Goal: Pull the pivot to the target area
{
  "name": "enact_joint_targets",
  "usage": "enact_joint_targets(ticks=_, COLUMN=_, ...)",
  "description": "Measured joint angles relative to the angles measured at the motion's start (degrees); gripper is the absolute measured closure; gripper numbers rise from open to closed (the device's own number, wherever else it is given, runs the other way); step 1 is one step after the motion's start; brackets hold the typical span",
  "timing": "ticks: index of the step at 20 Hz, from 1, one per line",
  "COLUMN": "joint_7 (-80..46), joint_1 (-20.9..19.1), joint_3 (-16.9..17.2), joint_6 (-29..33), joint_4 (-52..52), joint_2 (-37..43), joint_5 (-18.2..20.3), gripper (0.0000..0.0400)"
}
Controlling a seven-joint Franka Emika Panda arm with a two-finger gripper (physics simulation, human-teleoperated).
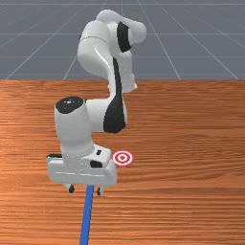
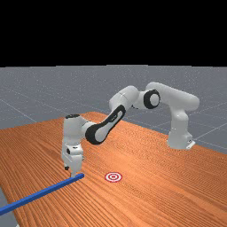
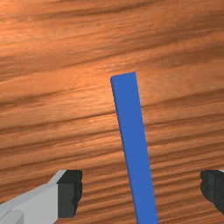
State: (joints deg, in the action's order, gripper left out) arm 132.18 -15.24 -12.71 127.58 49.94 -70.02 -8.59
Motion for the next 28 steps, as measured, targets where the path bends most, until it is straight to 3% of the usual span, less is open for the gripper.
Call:
enact_joint_targets(ticks=1, joint_7=0.91, joint_1=-0.01, joint_3=-0.66, joint_6=-0.79, joint_4=-4.01, joint_2=-3.18, joint_5=0.67, gripper=0.0000)
enact_joint_targets(ticks=2, joint_7=-2.08, joint_1=1.27, joint_3=2.55, joint_6=2.06, joint_4=0.02, joint_2=-1.61, joint_5=-2.13, gripper=0.0000)
enact_joint_targets(ticks=5, joint_7=-1.51, joint_1=1.43, joint_3=2.39, joint_6=1.98, joint_4=-3.50, joint_2=-5.17, joint_5=-1.88, gripper=0.0000)
enact_joint_targets(ticks=7, joint_7=-1.61, joint_1=1.96, joint_3=2.42, joint_6=-0.14, joint_4=-11.13, joint_2=-9.34, joint_5=-1.70, gripper=0.0019)
enact_joint_targets(ticks=10, joint_7=-2.25, joint_1=2.80, joint_3=3.55, joint_6=-0.69, joint_4=-15.13, joint_2=-11.63, joint_5=-2.40, gripper=0.0003)
enact_joint_targets(ticks=12, joint_7=-3.45, joint_1=3.08, joint_3=4.55, joint_6=0.51, joint_4=-12.53, joint_2=-10.23, joint_5=-3.40, gripper=0.0000)
enact_joint_targets(ticks=13, joint_7=-3.22, joint_1=2.88, joint_3=4.20, joint_6=0.60, joint_4=-11.66, joint_2=-9.67, joint_5=-3.18, gripper=0.0155)
enact_joint_targets(ticks=15, joint_7=-1.47, joint_1=2.20, joint_3=2.62, joint_6=-0.54, joint_4=-13.54, joint_2=-10.75, joint_5=-1.72, gripper=0.0276)
enact_joint_targets(ticks=18, joint_7=-1.19, joint_1=2.41, joint_3=2.57, joint_6=-1.18, joint_4=-15.84, joint_2=-11.99, joint_5=-1.61, gripper=0.0304)
enact_joint_targets(ticks=20, joint_7=-1.31, joint_1=2.01, joint_3=2.57, joint_6=2.77, joint_4=-12.47, joint_2=-10.70, joint_5=-1.56, gripper=0.0305)
enact_joint_targets(ticks=21, joint_7=-2.26, joint_1=3.07, joint_3=4.02, joint_6=-0.54, joint_4=-16.10, joint_2=-12.27, joint_5=-2.49, gripper=0.0304)
enact_joint_targets(ticks=24, joint_7=-1.08, joint_1=2.74, joint_3=2.85, joint_6=-2.81, joint_4=-18.24, joint_2=-12.81, joint_5=-1.41, gripper=0.0305)
enact_joint_targets(ticks=28, joint_7=4.85, joint_1=1.00, joint_3=1.12, joint_6=-2.57, joint_4=-9.71, joint_2=-5.41, joint_5=-1.90, gripper=0.0302)
